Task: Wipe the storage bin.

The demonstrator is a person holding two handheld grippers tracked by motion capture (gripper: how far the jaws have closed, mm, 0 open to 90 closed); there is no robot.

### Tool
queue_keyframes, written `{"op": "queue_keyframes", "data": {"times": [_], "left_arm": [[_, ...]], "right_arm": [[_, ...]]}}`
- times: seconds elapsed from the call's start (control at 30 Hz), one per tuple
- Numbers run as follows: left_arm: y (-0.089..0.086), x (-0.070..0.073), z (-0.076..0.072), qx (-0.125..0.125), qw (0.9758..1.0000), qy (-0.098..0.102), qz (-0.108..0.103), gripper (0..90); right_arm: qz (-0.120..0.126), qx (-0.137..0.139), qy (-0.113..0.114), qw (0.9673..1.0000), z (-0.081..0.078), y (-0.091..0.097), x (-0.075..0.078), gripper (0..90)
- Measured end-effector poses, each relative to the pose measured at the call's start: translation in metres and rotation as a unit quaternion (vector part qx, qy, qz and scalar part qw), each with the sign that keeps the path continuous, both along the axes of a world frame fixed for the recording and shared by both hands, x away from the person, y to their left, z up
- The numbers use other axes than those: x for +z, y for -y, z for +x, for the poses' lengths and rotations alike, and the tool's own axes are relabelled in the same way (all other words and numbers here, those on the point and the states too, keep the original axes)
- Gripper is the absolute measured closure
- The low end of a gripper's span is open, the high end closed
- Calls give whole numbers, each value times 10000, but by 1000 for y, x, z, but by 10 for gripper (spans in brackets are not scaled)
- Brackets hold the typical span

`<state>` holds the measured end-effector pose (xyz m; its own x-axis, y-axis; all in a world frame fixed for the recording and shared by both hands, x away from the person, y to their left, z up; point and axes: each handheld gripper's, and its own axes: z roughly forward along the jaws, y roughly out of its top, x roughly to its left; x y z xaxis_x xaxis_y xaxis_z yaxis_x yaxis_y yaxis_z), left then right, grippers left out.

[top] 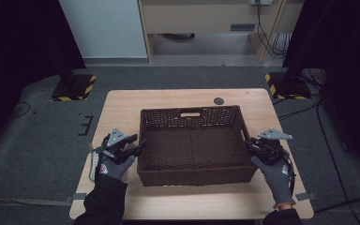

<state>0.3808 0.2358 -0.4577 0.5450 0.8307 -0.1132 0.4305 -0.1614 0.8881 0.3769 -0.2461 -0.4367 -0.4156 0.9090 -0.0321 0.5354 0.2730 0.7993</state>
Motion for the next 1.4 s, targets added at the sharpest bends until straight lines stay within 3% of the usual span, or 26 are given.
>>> {"op": "queue_keyframes", "data": {"times": [0.1, 0.23, 0.4, 0.5, 0.6, 0.77, 0.83, 1.03, 1.1, 1.23, 1.4], "left_arm": [[2, 1, -2, -17, 9998, 72, 175, 524], [3, 1, -4, 15, 9998, 65, 198, 531], [2, 3, -8, 10, 9999, 33, 127, 530], [-1, 11, -8, 49, 9998, 168, -34, 509], [-5, 15, -5, 152, 9994, 301, -65, 488], [1, 1, 2, 66, 9999, 80, 70, 517], [2, 0, 2, 87, 9998, 109, 166, 500], [4, 0, -4, 150, 9997, 93, 140, 514], [5, 0, -9, 190, 9997, 87, 122, 512], [7, 3, -13, 163, 9997, 60, 174, 504], [0, 19, -8, 259, 9993, 278, -18, 496]], "right_arm": [[113, 48, 71, 9999, -5, 2, 5, 622], [115, 65, -23, 9999, -13, 2, 7, 619], [-62, 18, -145, 9999, -14, 2, 2, 703], [-23, 9, -159, 9999, -12, 3, 2, 712], [-36, 5, -133, 9999, -8, 3, 1, 718], [-2, 41, -98, 9999, -3, 4, 0, 718], [-7, 21, -55, 10000, -3, 4, 1, 694], [35, -41, 11, 10000, -11, 5, 4, 598], [-12, -37, -48, 10000, -14, 4, 4, 615], [-189, -111, -175, 9996, -14, 3, 0, 751], [-139, -173, -135, 9997, -8, 5, -2, 773]]}}
